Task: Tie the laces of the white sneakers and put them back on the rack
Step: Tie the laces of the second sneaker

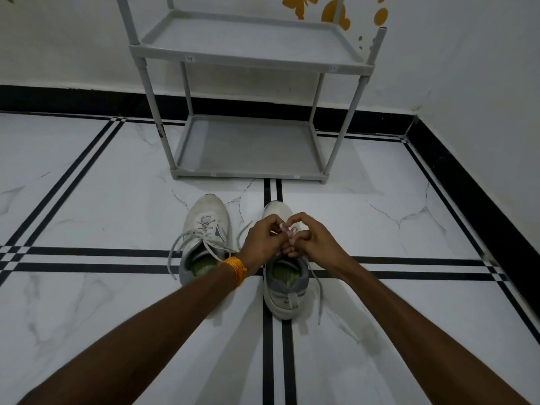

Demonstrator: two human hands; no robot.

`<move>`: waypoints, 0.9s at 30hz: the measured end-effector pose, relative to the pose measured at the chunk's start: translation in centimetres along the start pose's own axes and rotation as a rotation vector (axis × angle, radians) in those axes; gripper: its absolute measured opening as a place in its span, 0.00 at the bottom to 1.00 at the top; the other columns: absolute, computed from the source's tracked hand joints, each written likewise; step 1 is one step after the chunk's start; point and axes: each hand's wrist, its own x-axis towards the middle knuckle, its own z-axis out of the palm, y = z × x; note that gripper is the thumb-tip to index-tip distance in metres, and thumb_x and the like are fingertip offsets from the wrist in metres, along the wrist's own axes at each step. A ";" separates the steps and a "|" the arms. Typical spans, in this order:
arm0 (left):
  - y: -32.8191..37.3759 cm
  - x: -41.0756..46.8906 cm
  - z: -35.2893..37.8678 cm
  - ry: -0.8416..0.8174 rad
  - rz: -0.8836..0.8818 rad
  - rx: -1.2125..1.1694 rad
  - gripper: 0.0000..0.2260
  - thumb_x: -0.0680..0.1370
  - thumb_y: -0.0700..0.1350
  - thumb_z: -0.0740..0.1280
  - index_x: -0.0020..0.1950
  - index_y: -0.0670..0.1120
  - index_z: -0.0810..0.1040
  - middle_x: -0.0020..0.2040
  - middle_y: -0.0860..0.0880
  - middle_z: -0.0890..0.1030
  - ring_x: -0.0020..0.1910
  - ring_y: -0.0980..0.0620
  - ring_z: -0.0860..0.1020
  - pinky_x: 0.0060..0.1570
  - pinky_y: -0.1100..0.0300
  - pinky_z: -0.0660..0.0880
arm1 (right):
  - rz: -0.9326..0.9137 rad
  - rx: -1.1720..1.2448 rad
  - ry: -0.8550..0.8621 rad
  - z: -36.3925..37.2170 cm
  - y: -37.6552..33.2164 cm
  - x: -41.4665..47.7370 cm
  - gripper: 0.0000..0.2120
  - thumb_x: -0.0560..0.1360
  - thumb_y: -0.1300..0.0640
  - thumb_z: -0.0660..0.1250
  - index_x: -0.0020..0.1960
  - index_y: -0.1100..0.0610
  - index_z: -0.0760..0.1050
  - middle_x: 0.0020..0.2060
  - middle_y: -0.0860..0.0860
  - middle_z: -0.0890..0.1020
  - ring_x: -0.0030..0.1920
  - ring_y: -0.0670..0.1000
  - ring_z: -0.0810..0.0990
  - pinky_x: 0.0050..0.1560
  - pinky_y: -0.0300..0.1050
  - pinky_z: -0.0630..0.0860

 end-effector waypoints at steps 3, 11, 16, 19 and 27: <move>0.1 -0.5 0.1 0.037 0.095 0.053 0.07 0.76 0.47 0.70 0.44 0.45 0.76 0.40 0.47 0.83 0.38 0.53 0.81 0.40 0.62 0.78 | 0.041 0.050 0.049 0.1 0.2 -0.2 0.12 0.77 0.70 0.62 0.56 0.58 0.65 0.41 0.62 0.85 0.41 0.56 0.86 0.46 0.47 0.83; -0.5 -1.0 -0.6 -0.003 0.182 0.112 0.07 0.74 0.47 0.72 0.43 0.44 0.78 0.42 0.47 0.84 0.43 0.50 0.81 0.46 0.56 0.78 | 0.114 0.094 0.108 0.3 0.7 0.0 0.11 0.77 0.68 0.62 0.57 0.58 0.71 0.43 0.62 0.85 0.42 0.56 0.86 0.43 0.45 0.81; 0.0 -0.8 -0.7 0.046 0.172 0.194 0.07 0.73 0.44 0.72 0.40 0.42 0.77 0.38 0.46 0.83 0.40 0.45 0.80 0.41 0.52 0.77 | 0.122 0.063 0.166 1.0 0.7 0.2 0.13 0.77 0.66 0.62 0.60 0.58 0.68 0.41 0.61 0.85 0.39 0.55 0.84 0.42 0.45 0.82; 0.2 -0.9 0.0 0.167 0.085 0.150 0.05 0.71 0.40 0.72 0.39 0.42 0.76 0.38 0.44 0.83 0.40 0.45 0.80 0.40 0.53 0.77 | 0.120 0.072 0.186 1.2 0.6 -0.1 0.09 0.77 0.65 0.65 0.56 0.60 0.70 0.40 0.59 0.86 0.39 0.54 0.86 0.45 0.45 0.83; 0.9 -0.6 -0.6 0.067 0.353 0.511 0.06 0.74 0.39 0.69 0.47 0.44 0.85 0.43 0.45 0.86 0.42 0.48 0.82 0.46 0.59 0.77 | 0.032 0.004 0.282 1.3 1.0 -1.3 0.05 0.73 0.62 0.73 0.47 0.59 0.79 0.39 0.54 0.86 0.41 0.51 0.87 0.47 0.44 0.83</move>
